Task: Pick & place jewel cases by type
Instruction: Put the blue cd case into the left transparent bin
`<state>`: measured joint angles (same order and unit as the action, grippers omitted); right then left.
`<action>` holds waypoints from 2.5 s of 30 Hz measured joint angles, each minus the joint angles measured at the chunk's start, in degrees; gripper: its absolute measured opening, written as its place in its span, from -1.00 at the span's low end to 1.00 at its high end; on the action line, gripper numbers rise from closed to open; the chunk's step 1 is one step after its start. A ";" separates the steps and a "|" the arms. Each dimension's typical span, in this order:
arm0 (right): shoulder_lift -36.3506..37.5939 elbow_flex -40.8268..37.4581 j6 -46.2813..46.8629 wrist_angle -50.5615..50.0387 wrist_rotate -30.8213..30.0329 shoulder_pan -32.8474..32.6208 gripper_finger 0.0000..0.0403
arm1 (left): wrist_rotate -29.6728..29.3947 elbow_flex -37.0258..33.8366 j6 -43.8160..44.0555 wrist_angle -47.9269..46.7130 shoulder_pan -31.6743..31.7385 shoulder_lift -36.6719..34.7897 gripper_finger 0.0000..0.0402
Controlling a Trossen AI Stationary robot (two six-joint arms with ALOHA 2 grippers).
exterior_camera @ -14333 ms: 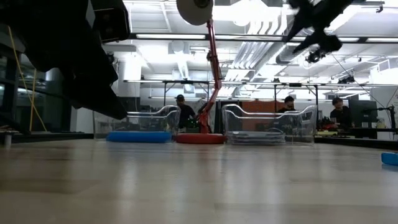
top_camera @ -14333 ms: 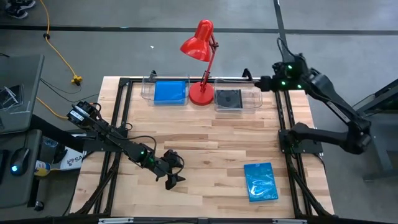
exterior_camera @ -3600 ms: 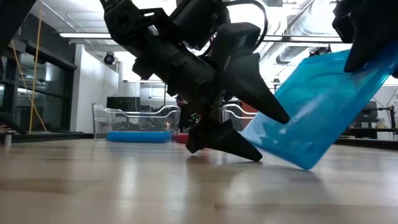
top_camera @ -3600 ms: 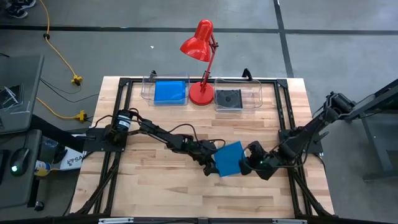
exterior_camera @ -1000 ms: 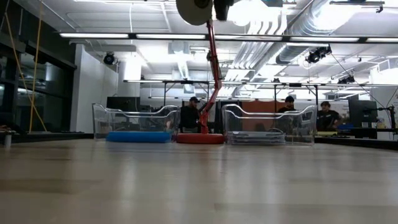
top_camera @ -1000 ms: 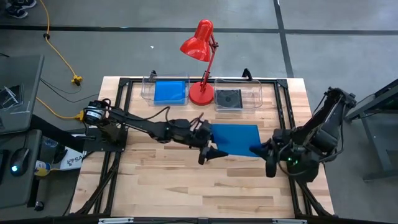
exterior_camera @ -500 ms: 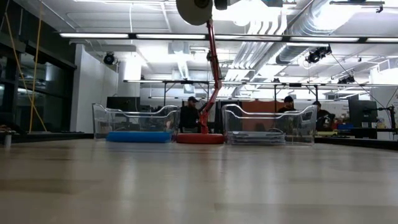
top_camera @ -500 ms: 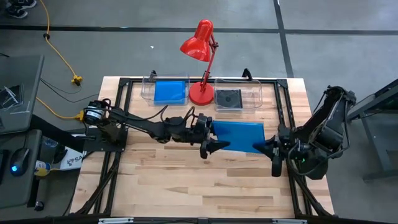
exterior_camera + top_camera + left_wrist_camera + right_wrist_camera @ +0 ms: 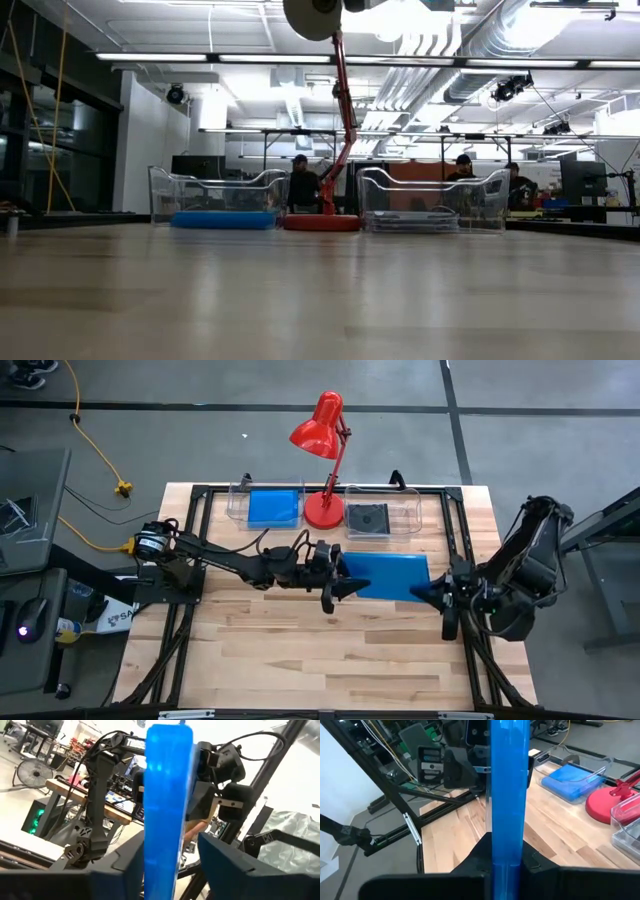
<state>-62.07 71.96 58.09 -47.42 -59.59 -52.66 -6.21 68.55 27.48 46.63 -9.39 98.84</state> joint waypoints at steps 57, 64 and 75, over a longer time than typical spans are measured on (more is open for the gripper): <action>5.83 -0.02 -8.31 5.25 7.68 0.00 -0.70 | 4.38 0.06 -10.65 2.29 0.02 0.01 -0.87; 8.33 -0.02 -12.15 7.39 7.53 -0.48 -0.60 | 5.01 0.00 -11.40 2.80 0.04 0.01 -0.87; 12.01 0.09 -19.73 12.80 0.89 -5.77 -0.47 | 5.97 -0.04 -13.23 0.20 0.11 -2.01 -0.90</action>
<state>-50.06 72.05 38.36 -34.62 -58.70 -58.44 -0.25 68.51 14.25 46.83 -9.28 96.82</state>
